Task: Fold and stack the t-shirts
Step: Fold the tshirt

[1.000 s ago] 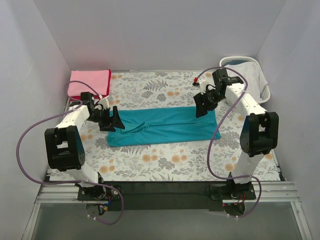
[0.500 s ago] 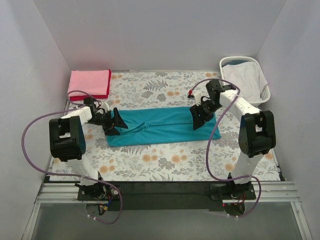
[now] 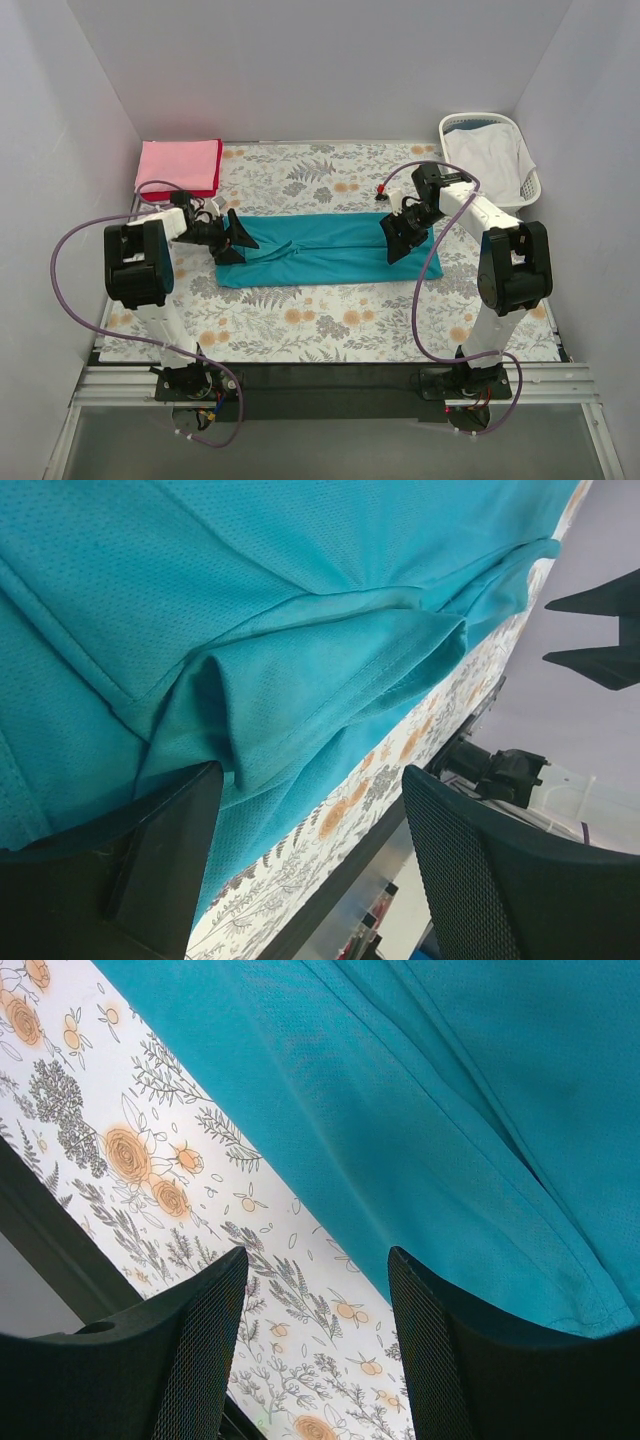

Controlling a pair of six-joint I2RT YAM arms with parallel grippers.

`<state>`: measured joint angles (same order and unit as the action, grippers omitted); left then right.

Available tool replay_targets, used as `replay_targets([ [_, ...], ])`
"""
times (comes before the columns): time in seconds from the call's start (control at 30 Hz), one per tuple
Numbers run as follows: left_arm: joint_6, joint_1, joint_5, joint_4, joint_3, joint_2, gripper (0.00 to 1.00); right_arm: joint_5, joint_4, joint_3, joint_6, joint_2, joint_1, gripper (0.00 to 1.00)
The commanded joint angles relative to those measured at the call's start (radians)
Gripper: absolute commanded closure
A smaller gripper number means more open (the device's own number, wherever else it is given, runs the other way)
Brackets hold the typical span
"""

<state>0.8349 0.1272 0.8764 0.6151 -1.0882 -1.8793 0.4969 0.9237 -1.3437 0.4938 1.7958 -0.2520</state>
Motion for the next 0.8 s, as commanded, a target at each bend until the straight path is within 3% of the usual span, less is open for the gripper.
replay_targets([
  [0.0,0.016,0.000,0.064,-0.028,-0.036,0.003,0.29,0.009,0.003,0.005,0.014,-0.021,-0.006,0.35],
  [0.33,0.073,-0.018,0.137,-0.086,-0.067,-0.030,0.30,-0.001,0.003,0.003,0.017,-0.001,-0.004,0.35],
  [0.6,0.223,-0.018,0.246,-0.161,-0.145,-0.116,0.30,-0.014,0.004,0.014,0.020,0.005,-0.004,0.35],
  [0.77,0.332,-0.001,0.288,-0.274,-0.095,-0.100,0.29,-0.027,0.006,0.021,0.026,0.001,-0.004,0.35],
])
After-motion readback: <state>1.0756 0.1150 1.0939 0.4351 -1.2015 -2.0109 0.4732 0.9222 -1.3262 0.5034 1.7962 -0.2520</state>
